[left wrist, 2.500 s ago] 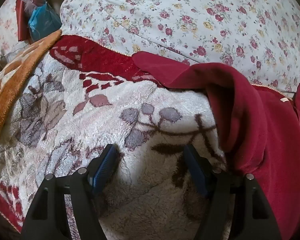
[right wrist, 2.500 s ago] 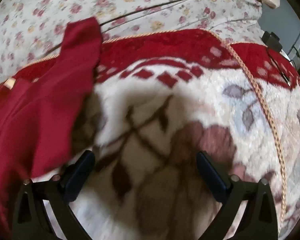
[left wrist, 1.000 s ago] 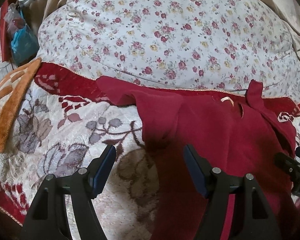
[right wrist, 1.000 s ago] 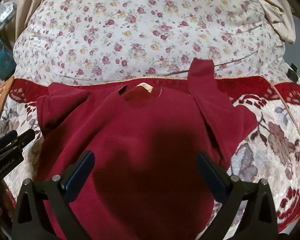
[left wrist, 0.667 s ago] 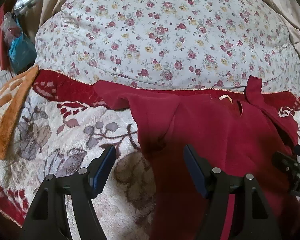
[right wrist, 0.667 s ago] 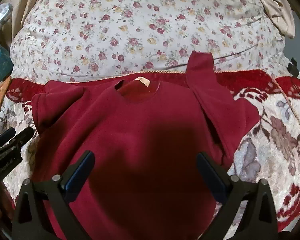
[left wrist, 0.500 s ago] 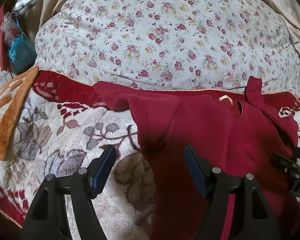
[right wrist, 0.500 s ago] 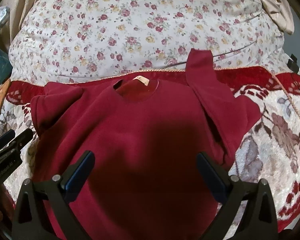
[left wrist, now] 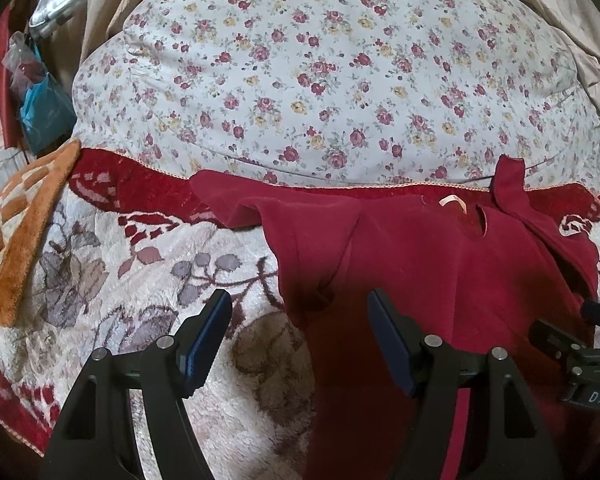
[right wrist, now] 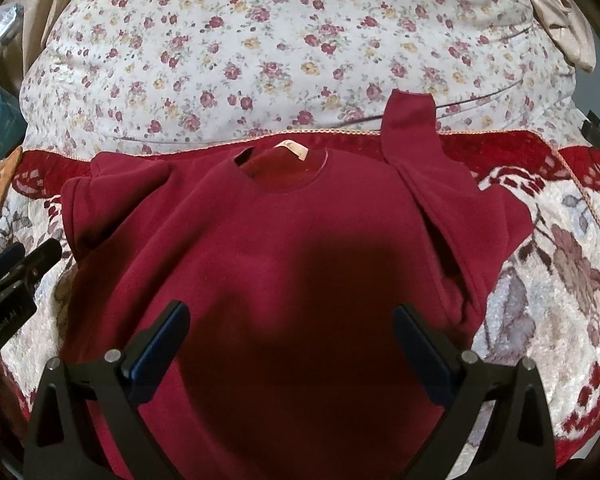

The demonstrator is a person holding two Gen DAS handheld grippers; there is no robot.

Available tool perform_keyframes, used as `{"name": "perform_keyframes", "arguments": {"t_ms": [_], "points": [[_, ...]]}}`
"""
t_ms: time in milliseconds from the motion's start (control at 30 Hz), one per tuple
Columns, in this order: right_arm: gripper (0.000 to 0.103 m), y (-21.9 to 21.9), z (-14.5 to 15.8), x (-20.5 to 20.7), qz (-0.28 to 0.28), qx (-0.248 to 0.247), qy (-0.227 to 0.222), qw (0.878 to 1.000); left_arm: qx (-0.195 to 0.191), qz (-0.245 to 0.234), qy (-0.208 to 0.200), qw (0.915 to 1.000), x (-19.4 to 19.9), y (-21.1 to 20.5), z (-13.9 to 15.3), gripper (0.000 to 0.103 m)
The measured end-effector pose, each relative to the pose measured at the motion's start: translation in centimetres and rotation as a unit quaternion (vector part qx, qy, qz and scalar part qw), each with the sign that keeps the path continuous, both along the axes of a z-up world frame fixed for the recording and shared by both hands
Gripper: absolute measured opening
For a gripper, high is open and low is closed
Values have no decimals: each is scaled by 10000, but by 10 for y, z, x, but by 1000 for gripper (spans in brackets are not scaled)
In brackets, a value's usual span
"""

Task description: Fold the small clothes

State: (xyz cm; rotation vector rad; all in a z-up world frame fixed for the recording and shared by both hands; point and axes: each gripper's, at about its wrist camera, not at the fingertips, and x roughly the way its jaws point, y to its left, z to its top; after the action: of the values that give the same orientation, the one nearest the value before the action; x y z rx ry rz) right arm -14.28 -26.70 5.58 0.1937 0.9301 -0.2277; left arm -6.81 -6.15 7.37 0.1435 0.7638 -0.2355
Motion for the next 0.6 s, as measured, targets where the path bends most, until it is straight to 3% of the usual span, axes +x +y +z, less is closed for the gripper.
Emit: {"name": "perform_keyframes", "arguments": {"t_ms": [600], "points": [[103,14,-2,8,158,-114,50,9998,18,41,-13,10000,0,0,-2,49]]}}
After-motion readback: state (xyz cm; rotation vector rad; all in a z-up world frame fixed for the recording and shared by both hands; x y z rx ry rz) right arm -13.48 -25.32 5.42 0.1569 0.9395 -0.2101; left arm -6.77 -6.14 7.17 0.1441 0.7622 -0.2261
